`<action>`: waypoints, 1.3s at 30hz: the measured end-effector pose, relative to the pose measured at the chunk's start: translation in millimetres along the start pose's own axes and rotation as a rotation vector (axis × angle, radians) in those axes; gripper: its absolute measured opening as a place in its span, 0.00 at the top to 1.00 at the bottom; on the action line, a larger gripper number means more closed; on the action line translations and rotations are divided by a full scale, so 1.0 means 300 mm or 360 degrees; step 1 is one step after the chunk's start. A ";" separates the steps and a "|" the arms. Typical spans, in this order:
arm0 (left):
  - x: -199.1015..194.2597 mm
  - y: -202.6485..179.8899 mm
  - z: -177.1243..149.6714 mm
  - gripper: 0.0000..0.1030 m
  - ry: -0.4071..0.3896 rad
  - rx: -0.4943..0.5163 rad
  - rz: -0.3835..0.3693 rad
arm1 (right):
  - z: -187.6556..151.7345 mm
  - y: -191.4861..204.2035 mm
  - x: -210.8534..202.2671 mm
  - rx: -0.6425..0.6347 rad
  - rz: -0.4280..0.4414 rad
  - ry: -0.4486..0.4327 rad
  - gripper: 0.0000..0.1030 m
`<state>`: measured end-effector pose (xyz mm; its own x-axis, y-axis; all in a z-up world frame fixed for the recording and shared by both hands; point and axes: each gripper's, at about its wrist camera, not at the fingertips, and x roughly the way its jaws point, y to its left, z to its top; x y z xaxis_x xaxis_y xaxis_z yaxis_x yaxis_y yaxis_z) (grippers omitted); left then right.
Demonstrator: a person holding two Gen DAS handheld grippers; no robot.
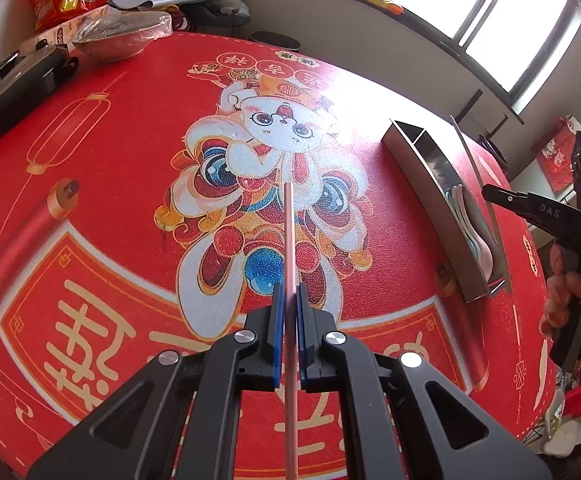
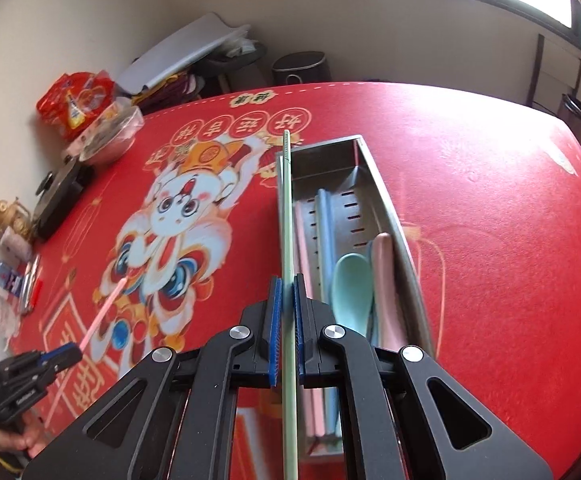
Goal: Organize utensils
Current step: 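Carry the green chopstick into the steel tray and open the right gripper, then lower the pink chopstick into the steel tray and open the left gripper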
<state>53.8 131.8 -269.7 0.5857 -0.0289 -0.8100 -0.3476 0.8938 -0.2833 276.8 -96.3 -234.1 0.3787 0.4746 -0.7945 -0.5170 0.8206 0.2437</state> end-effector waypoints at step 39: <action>-0.038 -0.089 0.061 0.95 -0.0045 0.0034 -0.0009 | -0.092 -0.047 -0.028 0.0088 -0.0102 0.0077 0.57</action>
<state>69.8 116.5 -243.6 0.6080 -0.0218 -0.7936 -0.3289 0.9029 -0.2767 259.8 -120.7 -246.1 0.3716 0.4056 -0.8351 -0.4491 0.8658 0.2206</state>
